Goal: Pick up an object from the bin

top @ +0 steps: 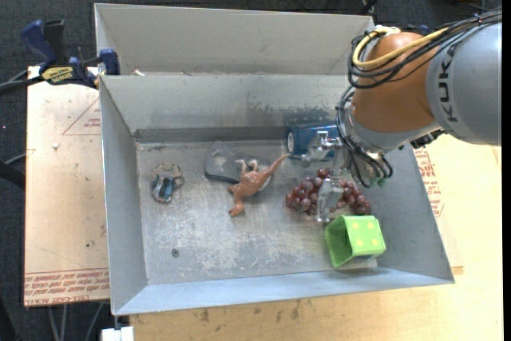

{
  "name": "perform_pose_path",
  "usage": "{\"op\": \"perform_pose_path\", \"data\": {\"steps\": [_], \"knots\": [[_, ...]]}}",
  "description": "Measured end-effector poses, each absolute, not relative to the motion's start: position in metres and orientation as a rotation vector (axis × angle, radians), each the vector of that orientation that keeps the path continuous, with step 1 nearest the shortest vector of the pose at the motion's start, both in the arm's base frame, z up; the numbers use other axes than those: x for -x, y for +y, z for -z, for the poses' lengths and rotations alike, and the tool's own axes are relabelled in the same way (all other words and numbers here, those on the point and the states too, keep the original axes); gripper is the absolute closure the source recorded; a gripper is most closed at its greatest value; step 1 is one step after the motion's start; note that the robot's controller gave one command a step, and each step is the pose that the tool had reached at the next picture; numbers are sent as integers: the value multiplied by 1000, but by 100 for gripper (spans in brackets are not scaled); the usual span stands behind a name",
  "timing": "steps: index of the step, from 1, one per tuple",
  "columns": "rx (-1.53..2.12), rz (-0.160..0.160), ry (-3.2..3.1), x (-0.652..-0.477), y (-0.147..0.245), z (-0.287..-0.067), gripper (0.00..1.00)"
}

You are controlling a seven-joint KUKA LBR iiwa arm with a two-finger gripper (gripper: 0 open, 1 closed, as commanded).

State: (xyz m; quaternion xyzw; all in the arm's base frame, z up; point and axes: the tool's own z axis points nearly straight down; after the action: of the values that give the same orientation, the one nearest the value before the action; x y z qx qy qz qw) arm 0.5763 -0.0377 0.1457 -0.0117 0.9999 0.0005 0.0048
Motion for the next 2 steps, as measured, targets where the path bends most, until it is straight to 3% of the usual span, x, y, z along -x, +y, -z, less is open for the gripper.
{"op": "perform_pose_path", "data": {"steps": [1, 2], "knots": [[-193, -3, 3119, -577, -32, -76, 100], [-193, -3, 3118, -577, -32, -76, 100]]}}
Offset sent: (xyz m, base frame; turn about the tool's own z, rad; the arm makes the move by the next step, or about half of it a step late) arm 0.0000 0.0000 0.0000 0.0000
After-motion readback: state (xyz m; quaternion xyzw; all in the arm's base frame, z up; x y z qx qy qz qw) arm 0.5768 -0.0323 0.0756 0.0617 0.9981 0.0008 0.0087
